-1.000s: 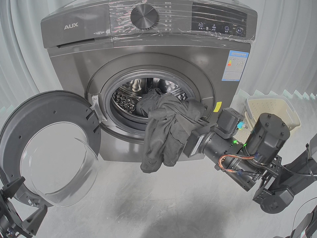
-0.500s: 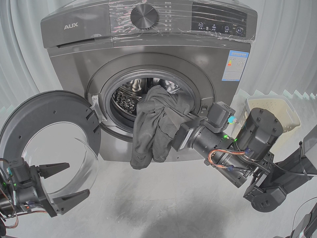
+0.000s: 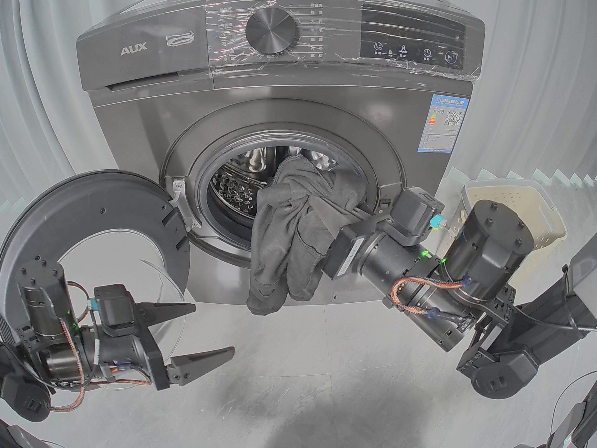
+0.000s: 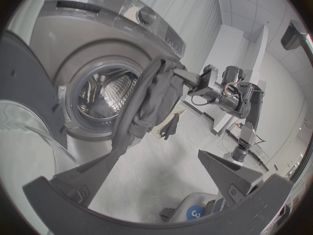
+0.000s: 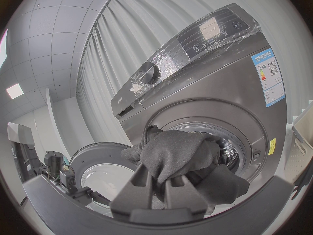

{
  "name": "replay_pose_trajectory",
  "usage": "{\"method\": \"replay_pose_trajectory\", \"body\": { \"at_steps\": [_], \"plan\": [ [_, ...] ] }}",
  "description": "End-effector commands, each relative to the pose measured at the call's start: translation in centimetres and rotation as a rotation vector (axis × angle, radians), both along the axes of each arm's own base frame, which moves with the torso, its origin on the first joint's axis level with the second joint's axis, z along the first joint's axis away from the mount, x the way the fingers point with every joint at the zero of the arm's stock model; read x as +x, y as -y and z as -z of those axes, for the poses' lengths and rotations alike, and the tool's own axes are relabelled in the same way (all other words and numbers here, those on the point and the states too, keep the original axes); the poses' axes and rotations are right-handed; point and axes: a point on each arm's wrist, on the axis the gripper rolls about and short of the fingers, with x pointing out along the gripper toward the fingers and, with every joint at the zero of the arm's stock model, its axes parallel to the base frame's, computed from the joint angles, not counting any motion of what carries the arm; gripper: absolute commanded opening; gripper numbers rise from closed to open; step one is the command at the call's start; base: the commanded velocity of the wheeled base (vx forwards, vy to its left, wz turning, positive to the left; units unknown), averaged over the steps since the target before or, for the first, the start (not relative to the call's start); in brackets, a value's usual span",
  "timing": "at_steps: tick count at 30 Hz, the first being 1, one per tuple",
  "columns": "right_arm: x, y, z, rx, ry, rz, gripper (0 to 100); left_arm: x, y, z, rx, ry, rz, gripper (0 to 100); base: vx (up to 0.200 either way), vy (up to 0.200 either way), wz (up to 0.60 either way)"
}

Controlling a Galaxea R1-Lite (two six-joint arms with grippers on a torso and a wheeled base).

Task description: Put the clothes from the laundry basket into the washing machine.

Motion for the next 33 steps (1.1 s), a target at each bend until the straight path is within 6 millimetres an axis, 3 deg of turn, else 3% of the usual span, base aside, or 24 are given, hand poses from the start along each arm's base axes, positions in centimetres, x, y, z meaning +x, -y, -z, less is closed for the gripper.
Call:
{"method": "replay_pose_trajectory", "body": {
  "at_steps": [1,9,15,24,33],
  "plan": [
    [0.1,0.0,0.0,0.003,0.002,0.003,0,2.0,1.2,1.8,0.031,-0.089,0.017,100,0.000,0.000,0.00],
    [-0.2,-0.1,0.1,0.001,0.000,-0.004,0,5.0,2.8,2.5,-0.003,-0.128,0.006,100,0.000,0.000,0.00],
    [-0.3,-0.2,0.1,-0.001,-0.001,-0.008,0,6.2,4.2,1.7,-0.085,-0.157,0.010,100,0.000,0.000,0.00],
    [-0.3,-0.3,0.1,0.006,0.007,-0.009,0,7.7,5.4,3.1,-0.077,-0.164,0.001,100,0.000,0.000,0.00],
    [-0.3,-0.4,0.2,0.005,0.010,-0.010,0,9.0,6.6,3.1,-0.141,-0.159,-0.034,100,0.000,0.000,0.00]
  ]
}}
